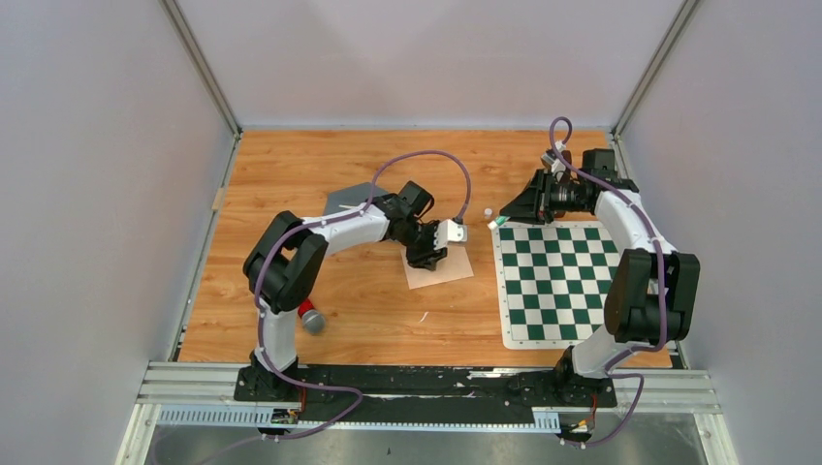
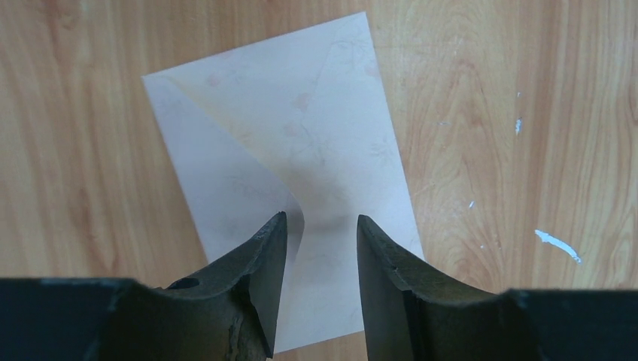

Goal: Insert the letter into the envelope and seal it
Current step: Seal the envelope flap on the envelope.

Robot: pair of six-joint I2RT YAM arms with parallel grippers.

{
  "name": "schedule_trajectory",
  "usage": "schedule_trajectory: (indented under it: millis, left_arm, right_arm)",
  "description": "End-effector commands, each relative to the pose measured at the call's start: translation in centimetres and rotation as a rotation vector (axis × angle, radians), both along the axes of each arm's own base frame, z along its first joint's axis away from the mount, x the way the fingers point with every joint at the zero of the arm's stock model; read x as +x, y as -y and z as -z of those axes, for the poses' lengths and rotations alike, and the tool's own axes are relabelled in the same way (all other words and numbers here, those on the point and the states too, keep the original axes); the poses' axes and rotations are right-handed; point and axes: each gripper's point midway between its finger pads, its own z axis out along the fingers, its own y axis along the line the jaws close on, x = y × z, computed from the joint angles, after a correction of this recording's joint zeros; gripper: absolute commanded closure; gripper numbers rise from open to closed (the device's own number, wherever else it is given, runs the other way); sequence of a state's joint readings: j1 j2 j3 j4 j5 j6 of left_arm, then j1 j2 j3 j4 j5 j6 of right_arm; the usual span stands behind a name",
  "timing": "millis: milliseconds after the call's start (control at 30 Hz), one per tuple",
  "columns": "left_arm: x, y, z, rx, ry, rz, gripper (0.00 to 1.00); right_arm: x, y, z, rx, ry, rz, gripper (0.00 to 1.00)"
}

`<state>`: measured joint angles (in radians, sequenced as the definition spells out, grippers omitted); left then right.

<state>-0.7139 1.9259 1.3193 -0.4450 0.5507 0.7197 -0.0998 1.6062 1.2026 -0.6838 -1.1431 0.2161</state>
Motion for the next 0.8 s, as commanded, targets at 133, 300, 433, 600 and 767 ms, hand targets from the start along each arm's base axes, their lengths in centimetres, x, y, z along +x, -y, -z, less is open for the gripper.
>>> schedule_trajectory:
  millis: [133, 300, 433, 600, 767]
  left_arm:
    - [-2.4, 0.9, 1.3, -0.005, -0.213, -0.037, 0.49]
    - [-2.2, 1.3, 1.7, -0.008, -0.296, -0.114, 0.47]
    - [-0.8, 1.5, 1.5, -0.055, -0.484, -0.252, 0.51]
    - [1.2, 1.6, -0.3, -0.181, -0.712, -0.353, 0.57]
    - [1.5, 2.1, -0.9, -0.239, -0.884, -0.376, 0.65]
  right_arm:
    - [-0.2, 0.0, -1.5, 0.010, 0.070, 0.000, 1.00]
    - [-0.3, 0.0, -1.4, 0.010, 0.063, 0.001, 1.00]
    - [-0.3, 0.0, -1.3, 0.011, 0.061, 0.002, 1.00]
    - [-0.4, 0.0, -1.0, 0.014, 0.049, 0.006, 1.00]
    - [-0.3, 0.0, -0.9, 0.017, 0.044, 0.009, 1.00]
